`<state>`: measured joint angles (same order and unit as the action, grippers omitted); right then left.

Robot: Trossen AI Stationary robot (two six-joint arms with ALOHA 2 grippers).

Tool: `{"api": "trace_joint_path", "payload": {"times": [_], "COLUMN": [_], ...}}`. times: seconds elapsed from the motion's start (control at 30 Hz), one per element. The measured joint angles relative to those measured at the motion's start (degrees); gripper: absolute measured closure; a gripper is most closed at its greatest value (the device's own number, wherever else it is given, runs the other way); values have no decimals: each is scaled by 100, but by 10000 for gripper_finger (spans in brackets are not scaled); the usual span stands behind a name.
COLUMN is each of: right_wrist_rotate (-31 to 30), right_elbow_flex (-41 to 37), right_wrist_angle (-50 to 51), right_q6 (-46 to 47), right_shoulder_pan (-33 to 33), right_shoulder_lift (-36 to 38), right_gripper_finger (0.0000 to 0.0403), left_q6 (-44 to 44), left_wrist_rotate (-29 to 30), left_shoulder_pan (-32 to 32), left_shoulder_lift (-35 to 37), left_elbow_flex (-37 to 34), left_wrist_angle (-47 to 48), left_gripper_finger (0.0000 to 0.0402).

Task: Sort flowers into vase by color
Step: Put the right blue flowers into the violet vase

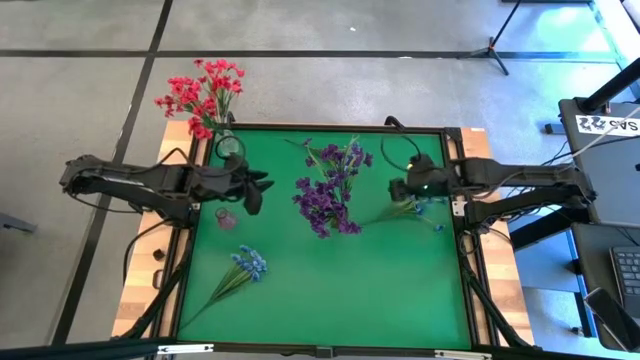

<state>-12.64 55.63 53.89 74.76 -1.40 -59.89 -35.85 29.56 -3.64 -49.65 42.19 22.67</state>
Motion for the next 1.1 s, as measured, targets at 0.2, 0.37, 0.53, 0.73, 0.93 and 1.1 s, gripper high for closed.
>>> {"api": "trace_joint_path", "payload": {"times": [0.2,0.37,0.53,0.73,0.93,1.1], "right_wrist_rotate": [506,481,147,-29,83,-241], "right_elbow_flex": [-928,-1821,-2324,-2450,-2447,-2447], "right_wrist_angle": [-265,-1077,-1711,-2351,-2333,-2287], "right_q6": [3167,5063,5746,5705,5410,5229], "right_shoulder_pan": [446,557,379,-127,-438,-424], "right_shoulder_lift": [-174,-339,-542,-962,-1237,-1275], "right_gripper_finger": [145,146,146,147,205,319], "left_q6": [45,337,753,1055,1057,1054], "left_wrist_rotate": [188,348,422,399,287,-200], "left_shoulder_pan": [-2,11,191,393,400,333], "left_shoulder_lift": [5,7,12,18,20,136], "left_elbow_flex": [0,0,0,0,0,0], "left_wrist_angle": [140,105,77,65,55,-92], "left_gripper_finger": [240,245,245,245,245,245]}}
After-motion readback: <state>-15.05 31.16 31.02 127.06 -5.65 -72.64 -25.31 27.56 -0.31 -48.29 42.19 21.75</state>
